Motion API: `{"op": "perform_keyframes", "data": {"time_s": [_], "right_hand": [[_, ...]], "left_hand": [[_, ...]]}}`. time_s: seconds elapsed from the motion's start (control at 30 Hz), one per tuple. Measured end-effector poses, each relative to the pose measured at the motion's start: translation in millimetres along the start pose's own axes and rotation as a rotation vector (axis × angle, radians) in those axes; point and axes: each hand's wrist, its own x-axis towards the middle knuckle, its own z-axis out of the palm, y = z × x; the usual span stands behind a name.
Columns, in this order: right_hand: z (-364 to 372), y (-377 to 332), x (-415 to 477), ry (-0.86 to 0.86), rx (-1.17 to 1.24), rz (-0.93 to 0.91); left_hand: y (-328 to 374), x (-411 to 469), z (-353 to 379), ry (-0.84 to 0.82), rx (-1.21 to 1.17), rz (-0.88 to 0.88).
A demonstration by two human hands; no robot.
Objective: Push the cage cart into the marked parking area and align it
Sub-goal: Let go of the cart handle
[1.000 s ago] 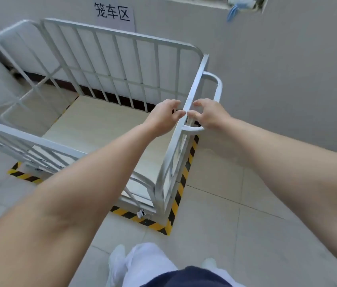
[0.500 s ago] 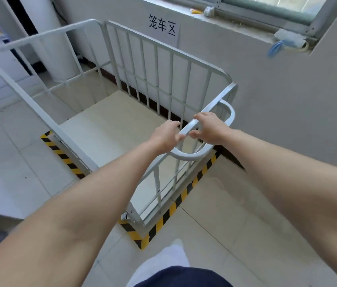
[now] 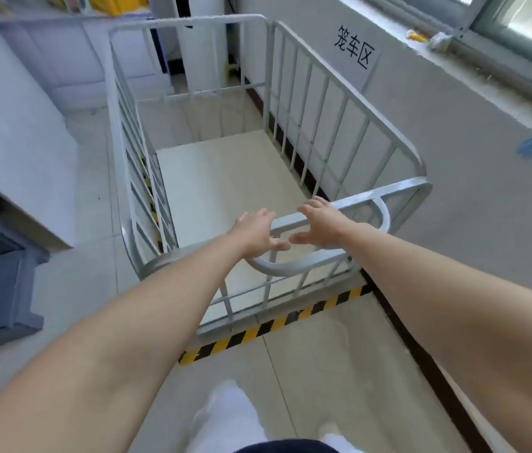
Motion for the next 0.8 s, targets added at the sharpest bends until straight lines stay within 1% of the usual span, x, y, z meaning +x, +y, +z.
{"op": "perform_keyframes", "data": {"time_s": [0.1, 0.23, 0.3, 0.4, 0.53, 0.6, 0.67, 0.73, 0.8], "right_hand": [[15.9, 30.5, -11.5, -0.053, -0.022, -0.124], [42.8, 73.9, -26.3, -0.157, -0.114, -0.208], [48.5, 87.6, -26.2, -0.162, -0.066, -0.244], [49.0, 93.5, -22.1, -0.126, -0.019, -0.272], [49.4, 93.8, -16.4, -0.059, -0.112, -0.281], [50.2, 94.3, -12.3, -0.001, -0.148, -0.276], [51.3, 93.5, -7.3, 0.054, -0.183, -0.267], [52.7, 93.6, -3.2, 0.065, -0.181, -0.253], [53.2, 94.1, 0.6, 0.054, -0.158, -0.24]], "left_hand": [[19.4, -7.0, 21.7, 0.009, -0.006, -0.08], [40.6, -17.4, 51.8, -0.04, 0.007, -0.165], [50.4, -22.0, 60.0, -0.009, -0.002, -0.189], [57.7, -23.1, 68.3, 0.059, -0.104, -0.224], [61.3, -17.1, 74.7, 0.082, -0.17, -0.291], [64.1, -15.4, 75.3, 0.095, -0.175, -0.311], [65.1, -12.3, 74.6, 0.145, -0.171, -0.334], [64.5, -7.9, 73.9, 0.177, -0.161, -0.367], [62.2, -2.7, 72.1, 0.174, -0.133, -0.384]]}}
